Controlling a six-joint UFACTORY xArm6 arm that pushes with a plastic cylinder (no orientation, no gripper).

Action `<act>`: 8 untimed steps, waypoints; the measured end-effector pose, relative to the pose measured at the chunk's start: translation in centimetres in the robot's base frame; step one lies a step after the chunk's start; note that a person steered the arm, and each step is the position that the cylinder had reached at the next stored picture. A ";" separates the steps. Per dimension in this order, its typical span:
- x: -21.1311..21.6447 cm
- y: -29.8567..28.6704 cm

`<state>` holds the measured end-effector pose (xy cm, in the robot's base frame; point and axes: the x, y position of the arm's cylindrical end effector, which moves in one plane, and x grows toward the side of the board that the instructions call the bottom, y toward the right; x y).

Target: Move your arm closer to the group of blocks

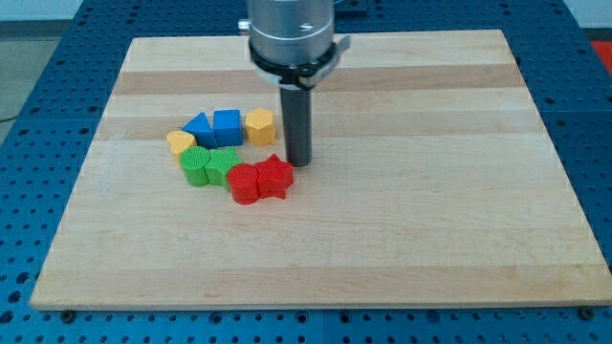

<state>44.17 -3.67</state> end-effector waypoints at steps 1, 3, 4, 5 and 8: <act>-1.1 -1.4; -0.4 -2.6; 0.2 -3.4; 0.2 -4.0; -2.4 -5.1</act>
